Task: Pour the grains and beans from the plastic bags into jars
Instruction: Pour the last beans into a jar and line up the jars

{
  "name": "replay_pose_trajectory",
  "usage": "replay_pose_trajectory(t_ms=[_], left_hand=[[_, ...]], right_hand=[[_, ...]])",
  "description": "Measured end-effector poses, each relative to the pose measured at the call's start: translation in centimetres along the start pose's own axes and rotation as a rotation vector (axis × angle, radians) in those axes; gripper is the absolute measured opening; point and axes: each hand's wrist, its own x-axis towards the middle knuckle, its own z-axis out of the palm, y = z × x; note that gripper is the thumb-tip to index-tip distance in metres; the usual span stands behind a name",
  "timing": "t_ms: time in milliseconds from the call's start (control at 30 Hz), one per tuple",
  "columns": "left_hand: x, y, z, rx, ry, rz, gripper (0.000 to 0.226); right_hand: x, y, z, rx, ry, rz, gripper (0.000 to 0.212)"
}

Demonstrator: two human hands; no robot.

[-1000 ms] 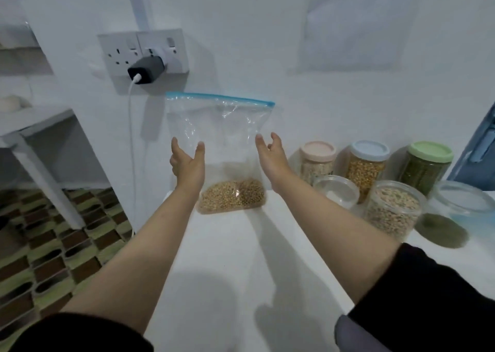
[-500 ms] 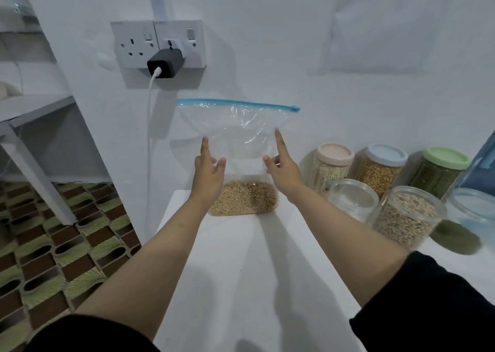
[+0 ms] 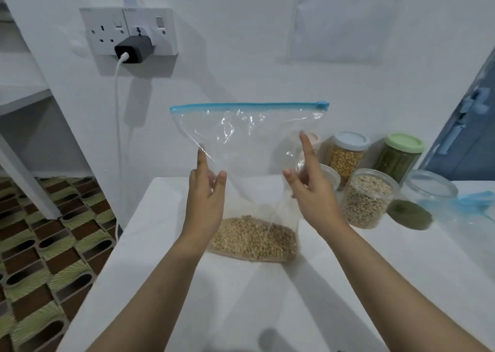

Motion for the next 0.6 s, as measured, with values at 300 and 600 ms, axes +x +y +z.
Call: replay_pose_trajectory(t_ms=[300,600], left_hand=[[-7.8,3.3,2.1,-0.048,0.131,0.049,0.059],[-9.0,1.8,1.2,0.071,0.251,-0.145,0.063]], right_hand=[[-5.2,0.2,-6.4,0.22,-0.059,0.023,0.078],[-4.4,1.9,-9.6,0.374,-0.102,0.237,0.06]])
